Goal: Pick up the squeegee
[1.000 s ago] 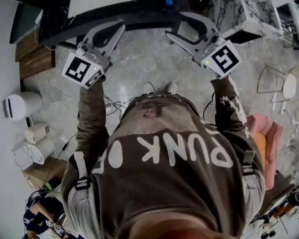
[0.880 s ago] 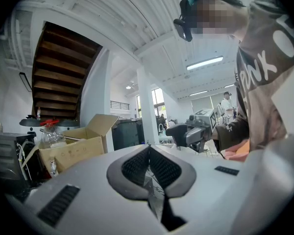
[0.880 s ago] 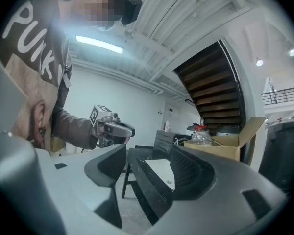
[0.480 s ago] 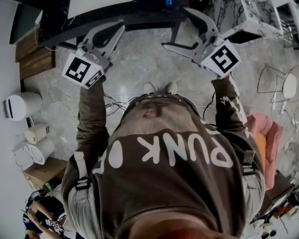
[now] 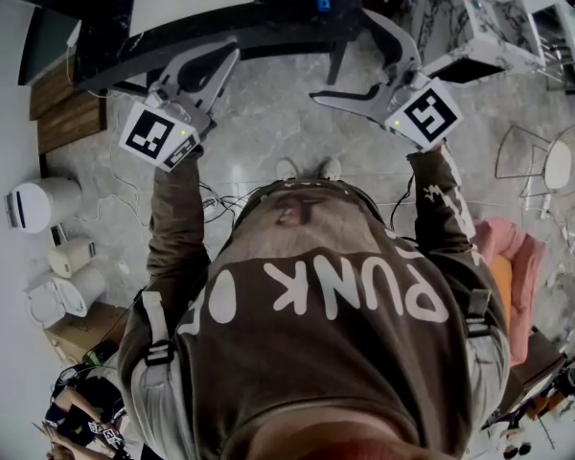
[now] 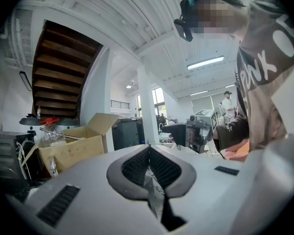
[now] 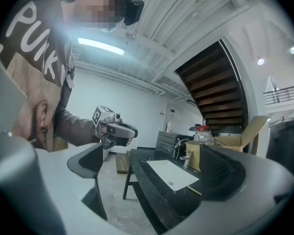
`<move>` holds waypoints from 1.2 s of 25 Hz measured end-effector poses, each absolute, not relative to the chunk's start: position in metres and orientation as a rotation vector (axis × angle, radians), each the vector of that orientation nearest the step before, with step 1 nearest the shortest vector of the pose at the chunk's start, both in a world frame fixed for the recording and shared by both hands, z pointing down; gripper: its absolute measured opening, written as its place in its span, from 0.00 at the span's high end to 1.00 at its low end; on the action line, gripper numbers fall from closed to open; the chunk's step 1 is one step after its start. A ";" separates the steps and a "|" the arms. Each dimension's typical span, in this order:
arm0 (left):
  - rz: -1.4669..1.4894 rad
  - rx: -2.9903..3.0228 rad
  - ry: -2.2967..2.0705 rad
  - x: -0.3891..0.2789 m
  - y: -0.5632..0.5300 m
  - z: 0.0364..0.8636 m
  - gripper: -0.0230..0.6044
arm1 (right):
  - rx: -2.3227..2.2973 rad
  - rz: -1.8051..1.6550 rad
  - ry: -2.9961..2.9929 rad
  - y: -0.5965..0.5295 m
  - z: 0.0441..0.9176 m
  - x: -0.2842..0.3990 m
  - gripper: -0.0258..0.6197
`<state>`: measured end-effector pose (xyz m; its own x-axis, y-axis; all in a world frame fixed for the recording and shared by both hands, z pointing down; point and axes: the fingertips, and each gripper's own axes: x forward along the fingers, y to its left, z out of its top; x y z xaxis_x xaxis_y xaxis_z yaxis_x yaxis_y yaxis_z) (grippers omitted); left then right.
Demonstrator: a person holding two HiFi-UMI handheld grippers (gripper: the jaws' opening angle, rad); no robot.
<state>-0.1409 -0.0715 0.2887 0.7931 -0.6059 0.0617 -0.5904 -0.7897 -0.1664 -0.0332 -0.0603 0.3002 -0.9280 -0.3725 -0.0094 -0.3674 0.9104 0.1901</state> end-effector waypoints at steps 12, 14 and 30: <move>-0.176 -2.840 0.955 -0.132 -0.072 0.288 0.96 | 0.589 -0.292 -3.049 -0.062 0.301 -0.023 0.04; -0.180 -2.838 0.958 -0.132 -0.072 0.288 0.96 | 0.590 -0.296 -3.049 -0.063 0.301 -0.022 0.04; -0.206 -2.797 1.015 -0.102 -0.058 0.283 0.96 | 0.572 -0.312 -3.073 -0.055 0.298 0.015 0.04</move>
<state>-0.1016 -0.0579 0.2831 0.7606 -0.6449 0.0747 -0.6231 -0.7575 -0.1948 0.0153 -0.0554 0.2978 -0.9337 -0.3562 -0.0364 -0.3562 0.9140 0.1944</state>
